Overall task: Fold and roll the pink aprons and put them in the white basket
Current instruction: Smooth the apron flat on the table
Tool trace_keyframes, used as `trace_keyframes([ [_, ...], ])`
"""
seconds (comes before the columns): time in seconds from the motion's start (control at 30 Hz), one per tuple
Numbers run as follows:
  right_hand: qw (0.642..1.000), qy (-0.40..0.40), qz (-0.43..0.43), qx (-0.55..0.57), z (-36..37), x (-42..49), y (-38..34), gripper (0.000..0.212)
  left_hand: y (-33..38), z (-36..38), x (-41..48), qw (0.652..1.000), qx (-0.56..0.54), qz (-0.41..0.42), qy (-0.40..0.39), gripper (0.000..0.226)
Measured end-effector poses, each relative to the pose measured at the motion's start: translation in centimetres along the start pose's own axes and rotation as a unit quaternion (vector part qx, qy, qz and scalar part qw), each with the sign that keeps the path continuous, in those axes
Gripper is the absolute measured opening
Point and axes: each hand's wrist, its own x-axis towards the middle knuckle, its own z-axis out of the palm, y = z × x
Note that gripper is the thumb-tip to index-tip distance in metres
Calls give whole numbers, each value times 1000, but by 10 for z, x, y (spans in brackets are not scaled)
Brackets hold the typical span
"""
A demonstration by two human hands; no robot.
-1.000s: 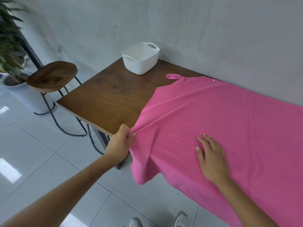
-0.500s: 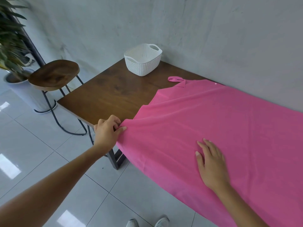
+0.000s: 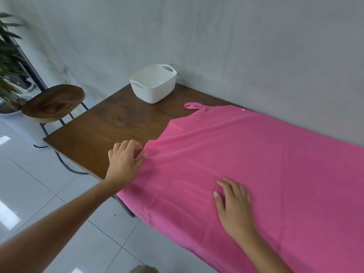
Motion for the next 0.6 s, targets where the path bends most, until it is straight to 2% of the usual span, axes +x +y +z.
trace_keyframes([
  [0.2,1000,1,12,24,1,23,10,45,27,24,42,998,3,38,-47,27],
  [0.37,999,5,30,21,6,50,14,31,52,50,108,991,-14,84,-100,33],
  [0.47,998,14,53,13,8,65,17,35,67,67,148,984,-31,116,-132,34],
  [0.6,996,26,87,2,10,81,16,43,87,94,193,959,-2,177,-221,37],
])
